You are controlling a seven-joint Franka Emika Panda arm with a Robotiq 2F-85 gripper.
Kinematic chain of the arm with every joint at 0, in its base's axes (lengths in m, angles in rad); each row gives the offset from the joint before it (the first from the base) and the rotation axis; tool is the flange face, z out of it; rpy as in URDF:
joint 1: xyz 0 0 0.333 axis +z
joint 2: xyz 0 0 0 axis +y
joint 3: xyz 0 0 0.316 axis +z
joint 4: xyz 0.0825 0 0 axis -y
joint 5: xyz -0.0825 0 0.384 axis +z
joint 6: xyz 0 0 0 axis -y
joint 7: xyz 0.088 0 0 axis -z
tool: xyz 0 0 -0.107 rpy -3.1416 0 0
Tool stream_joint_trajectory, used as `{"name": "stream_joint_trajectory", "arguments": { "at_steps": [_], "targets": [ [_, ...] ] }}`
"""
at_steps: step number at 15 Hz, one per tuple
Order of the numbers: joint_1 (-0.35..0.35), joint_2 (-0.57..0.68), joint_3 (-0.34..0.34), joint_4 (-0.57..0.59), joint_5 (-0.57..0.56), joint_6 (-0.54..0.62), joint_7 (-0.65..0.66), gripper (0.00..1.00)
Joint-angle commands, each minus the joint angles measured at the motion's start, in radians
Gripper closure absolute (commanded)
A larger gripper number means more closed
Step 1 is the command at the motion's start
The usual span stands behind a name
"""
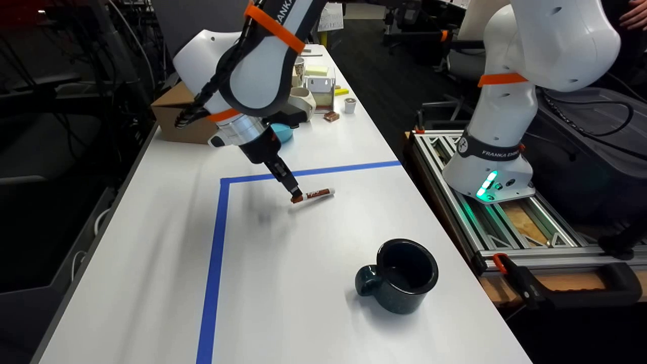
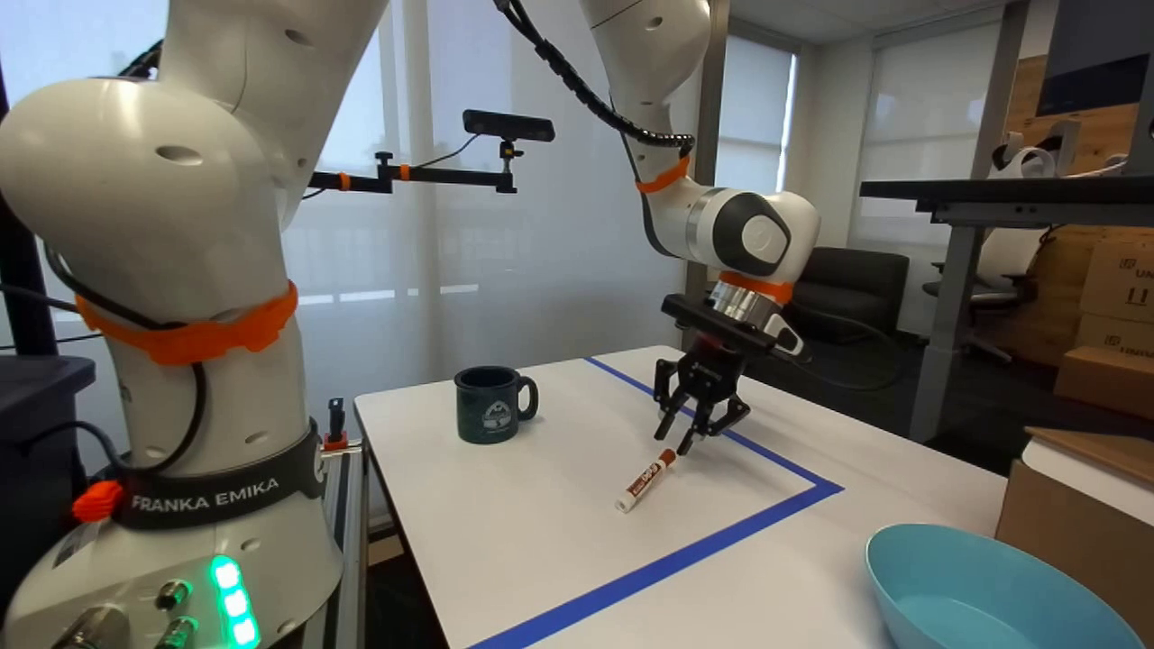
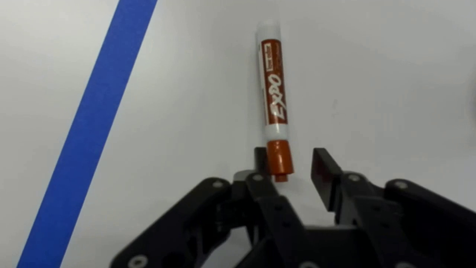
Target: Remove the marker from the cup and place it on the table
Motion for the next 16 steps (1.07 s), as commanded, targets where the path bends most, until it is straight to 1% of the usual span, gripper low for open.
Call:
{"name": "stream_joint_trajectory", "arguments": {
  "at_steps": [1, 2, 4, 5, 6, 11, 14, 16],
  "targets": [
    [0.009, -0.010, 0.015, 0.004, -0.034, -0.012, 0.015, 0.32],
    [0.011, -0.021, 0.020, -0.002, -0.039, -0.011, 0.016, 0.23],
    [0.015, -0.044, 0.028, -0.013, -0.042, -0.013, 0.018, 0.10],
    [0.016, -0.056, 0.032, -0.015, -0.040, -0.021, 0.018, 0.02],
    [0.018, -0.073, 0.035, -0.020, -0.041, -0.026, 0.019, 0.00],
    [0.020, -0.168, 0.043, -0.037, -0.011, -0.075, 0.049, 0.00],
    [0.021, -0.221, 0.044, -0.032, 0.037, -0.121, 0.097, 0.00],
    [0.023, -0.255, 0.050, -0.032, 0.081, -0.143, 0.107, 0.00]
  ]
}}
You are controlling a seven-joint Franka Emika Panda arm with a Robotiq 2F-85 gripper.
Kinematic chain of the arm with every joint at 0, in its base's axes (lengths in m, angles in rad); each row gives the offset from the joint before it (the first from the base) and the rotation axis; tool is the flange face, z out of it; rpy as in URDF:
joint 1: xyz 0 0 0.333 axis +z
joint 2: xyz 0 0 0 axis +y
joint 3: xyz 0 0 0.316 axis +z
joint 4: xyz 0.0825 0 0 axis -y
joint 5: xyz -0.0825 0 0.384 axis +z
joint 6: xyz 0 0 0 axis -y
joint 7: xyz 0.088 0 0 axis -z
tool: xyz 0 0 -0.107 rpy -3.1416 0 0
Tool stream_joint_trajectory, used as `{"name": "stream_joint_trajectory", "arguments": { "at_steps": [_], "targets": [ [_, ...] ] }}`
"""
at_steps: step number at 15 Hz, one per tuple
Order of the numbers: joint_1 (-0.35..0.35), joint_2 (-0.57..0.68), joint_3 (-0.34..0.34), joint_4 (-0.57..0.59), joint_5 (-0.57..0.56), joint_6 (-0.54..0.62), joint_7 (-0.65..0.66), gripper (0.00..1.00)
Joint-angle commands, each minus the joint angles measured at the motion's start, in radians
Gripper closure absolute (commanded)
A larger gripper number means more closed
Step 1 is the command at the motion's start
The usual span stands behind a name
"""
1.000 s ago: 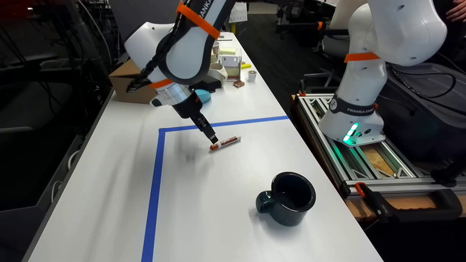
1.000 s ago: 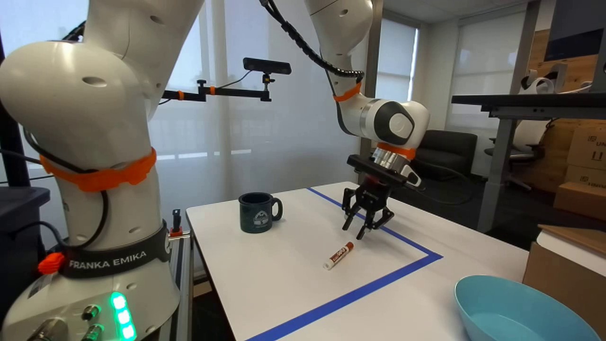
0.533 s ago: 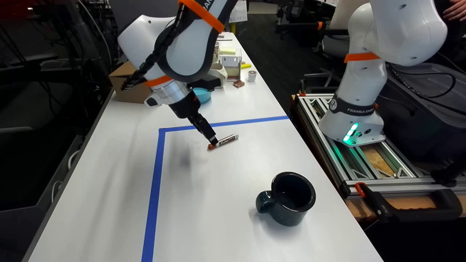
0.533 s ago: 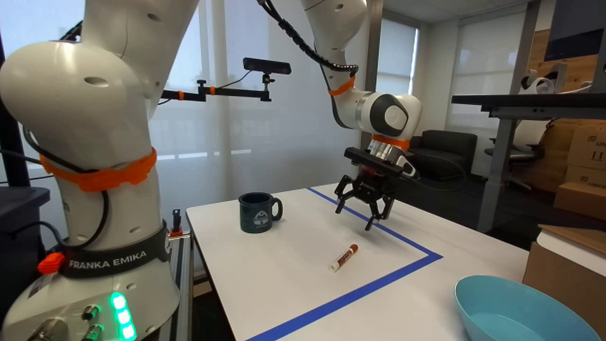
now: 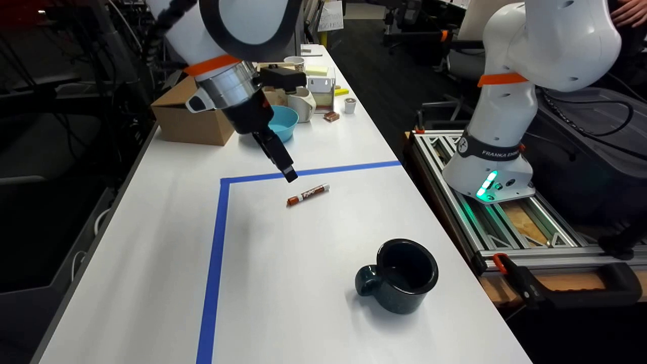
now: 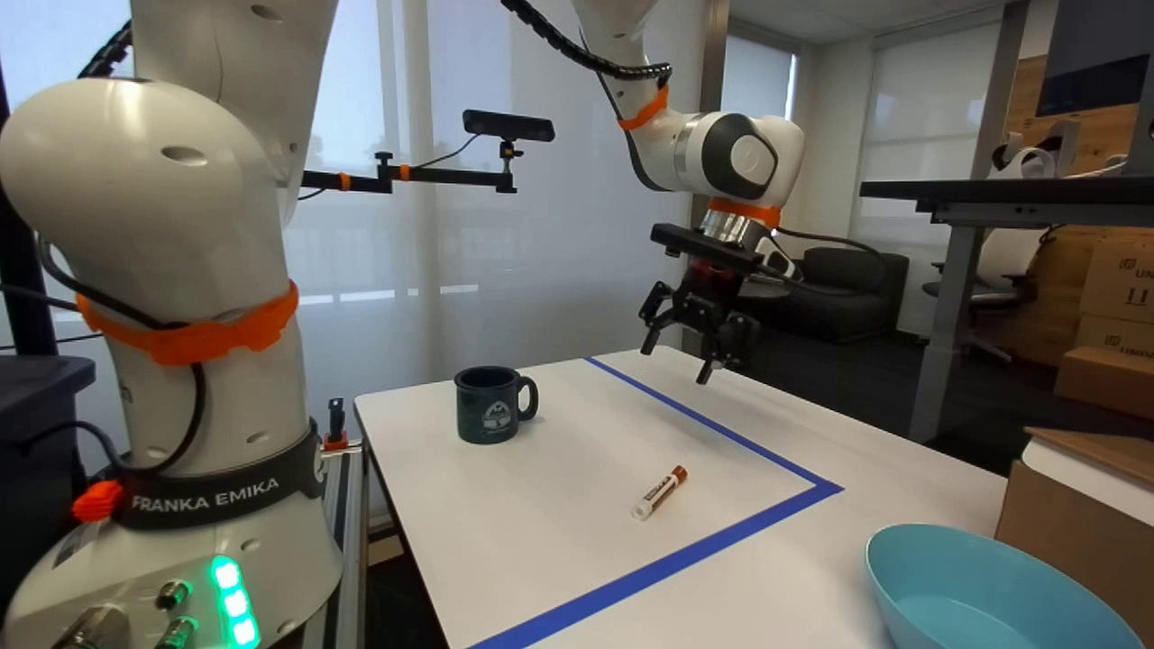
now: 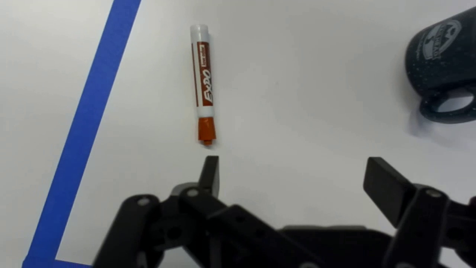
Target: Remove the marker from the cup and place it on the table
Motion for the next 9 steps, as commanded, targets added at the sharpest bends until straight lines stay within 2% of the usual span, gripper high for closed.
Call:
{"name": "stream_joint_trajectory", "arguments": {
  "at_steps": [1, 3, 4, 9],
  "targets": [
    [0.013, -0.090, 0.007, -0.029, 0.064, -0.045, 0.046, 0.00],
    [0.024, -0.100, 0.011, -0.021, 0.074, -0.068, 0.051, 0.00],
    [0.019, -0.058, 0.001, 0.002, 0.056, -0.043, 0.028, 0.00],
    [0.029, -0.073, 0.003, -0.001, 0.058, -0.057, 0.040, 0.00]
  ]
}}
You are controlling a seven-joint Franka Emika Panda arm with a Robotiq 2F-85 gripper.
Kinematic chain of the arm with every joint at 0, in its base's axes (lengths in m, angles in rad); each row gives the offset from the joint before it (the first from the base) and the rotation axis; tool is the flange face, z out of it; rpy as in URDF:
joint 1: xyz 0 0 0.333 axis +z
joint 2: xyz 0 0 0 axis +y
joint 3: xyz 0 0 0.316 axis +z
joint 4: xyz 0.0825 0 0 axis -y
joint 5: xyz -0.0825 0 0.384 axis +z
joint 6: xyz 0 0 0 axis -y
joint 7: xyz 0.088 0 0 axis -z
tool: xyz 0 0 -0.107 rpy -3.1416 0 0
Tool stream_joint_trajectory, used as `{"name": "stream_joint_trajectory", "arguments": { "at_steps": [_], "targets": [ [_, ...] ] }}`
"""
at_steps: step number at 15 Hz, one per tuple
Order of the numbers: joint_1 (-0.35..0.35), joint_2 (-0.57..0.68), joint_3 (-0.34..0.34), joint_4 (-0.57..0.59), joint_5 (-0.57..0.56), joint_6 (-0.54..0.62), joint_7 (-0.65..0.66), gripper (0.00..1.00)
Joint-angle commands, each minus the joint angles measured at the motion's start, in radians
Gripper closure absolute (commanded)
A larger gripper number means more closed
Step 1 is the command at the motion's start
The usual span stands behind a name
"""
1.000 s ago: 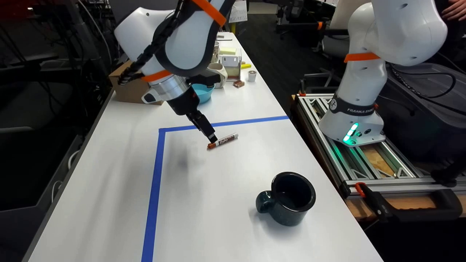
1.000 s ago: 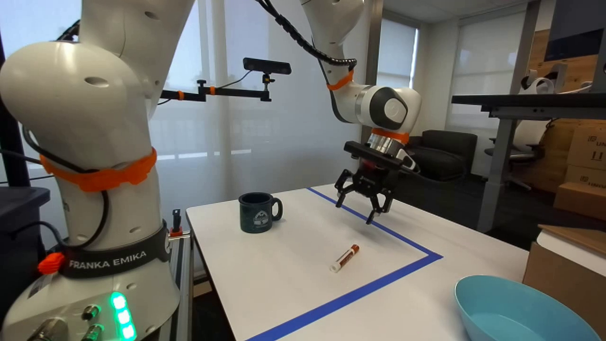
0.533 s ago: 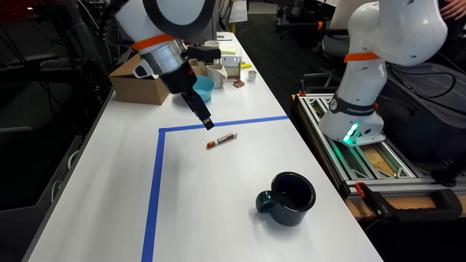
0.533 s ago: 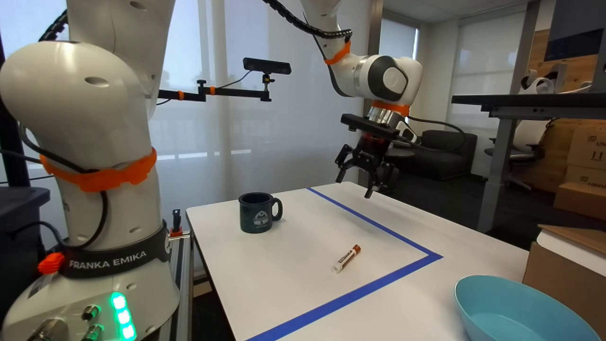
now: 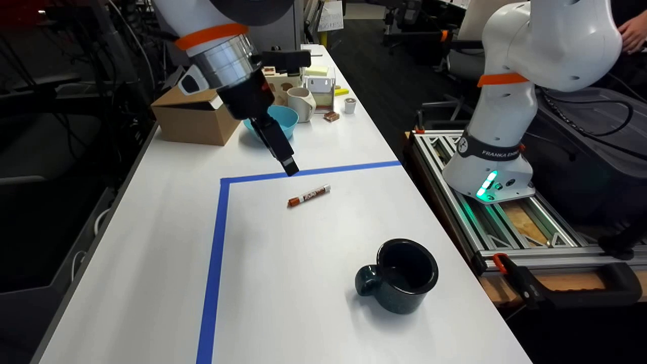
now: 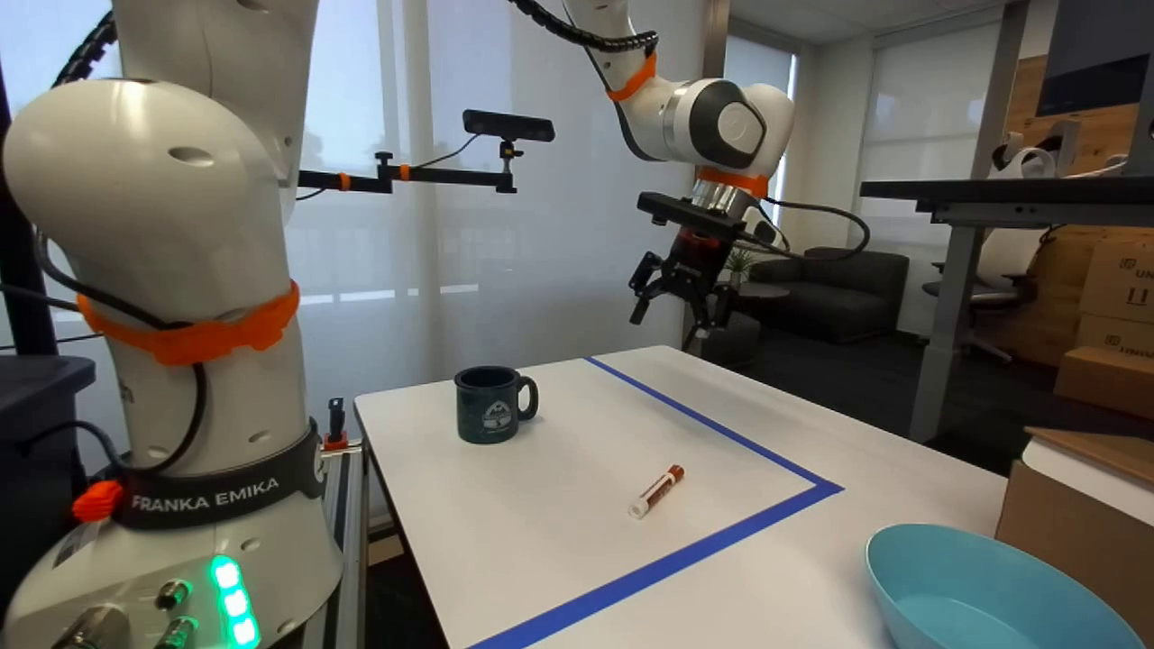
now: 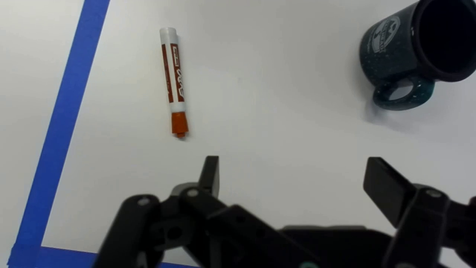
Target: Remove the marker from the cup and place it on the table
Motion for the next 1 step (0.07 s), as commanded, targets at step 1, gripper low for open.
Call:
{"name": "stream_joint_trajectory", "arguments": {
  "at_steps": [1],
  "targets": [
    [0.008, 0.000, -0.008, 0.002, 0.002, -0.003, -0.001, 0.00]
  ]
}}
